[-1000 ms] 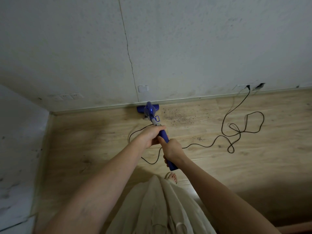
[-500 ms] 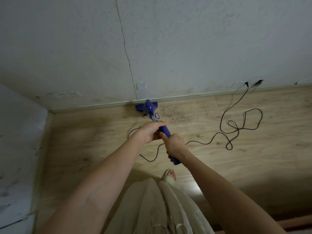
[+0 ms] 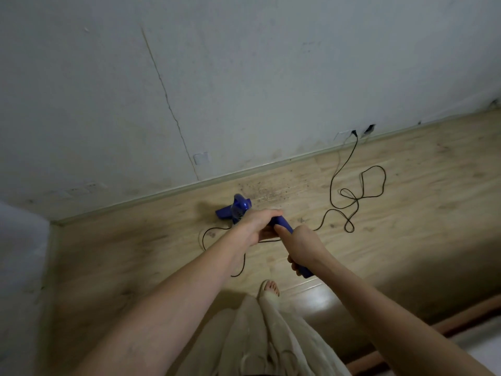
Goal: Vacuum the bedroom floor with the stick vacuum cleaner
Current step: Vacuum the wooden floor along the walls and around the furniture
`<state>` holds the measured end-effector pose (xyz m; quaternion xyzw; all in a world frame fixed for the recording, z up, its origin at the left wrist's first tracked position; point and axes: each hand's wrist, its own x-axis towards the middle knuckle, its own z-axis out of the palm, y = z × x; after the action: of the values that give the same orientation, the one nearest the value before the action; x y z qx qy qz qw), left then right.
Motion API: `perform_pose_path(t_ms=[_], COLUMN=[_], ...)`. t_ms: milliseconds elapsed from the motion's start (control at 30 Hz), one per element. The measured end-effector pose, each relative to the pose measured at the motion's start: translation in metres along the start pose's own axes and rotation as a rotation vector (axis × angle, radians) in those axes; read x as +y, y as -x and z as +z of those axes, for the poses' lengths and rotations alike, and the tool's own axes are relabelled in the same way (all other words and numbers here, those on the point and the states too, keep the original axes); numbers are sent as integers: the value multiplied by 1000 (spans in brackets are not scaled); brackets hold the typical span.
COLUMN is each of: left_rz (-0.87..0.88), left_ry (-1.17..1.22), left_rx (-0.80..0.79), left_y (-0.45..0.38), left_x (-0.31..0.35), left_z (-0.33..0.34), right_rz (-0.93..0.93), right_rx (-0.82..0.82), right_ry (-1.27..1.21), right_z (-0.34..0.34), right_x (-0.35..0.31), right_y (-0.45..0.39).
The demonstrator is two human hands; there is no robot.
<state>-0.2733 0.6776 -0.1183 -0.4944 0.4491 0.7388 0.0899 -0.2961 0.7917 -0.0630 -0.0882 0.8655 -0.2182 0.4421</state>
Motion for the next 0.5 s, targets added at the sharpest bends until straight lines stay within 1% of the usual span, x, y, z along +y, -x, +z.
perform_pose_path(t_ms=[233,500], left_rz=[-4,4], left_ry=[-78,-67], left_rx=[-17,36], left_y=[6,-15], left_x=[-7,-2], left_z=[-3,-14], right_rz=[42,-38], right_rx=[57,51], right_ry=[-183,-166], right_z=[21,36], right_x=[3,-6], right_y=[15,-10])
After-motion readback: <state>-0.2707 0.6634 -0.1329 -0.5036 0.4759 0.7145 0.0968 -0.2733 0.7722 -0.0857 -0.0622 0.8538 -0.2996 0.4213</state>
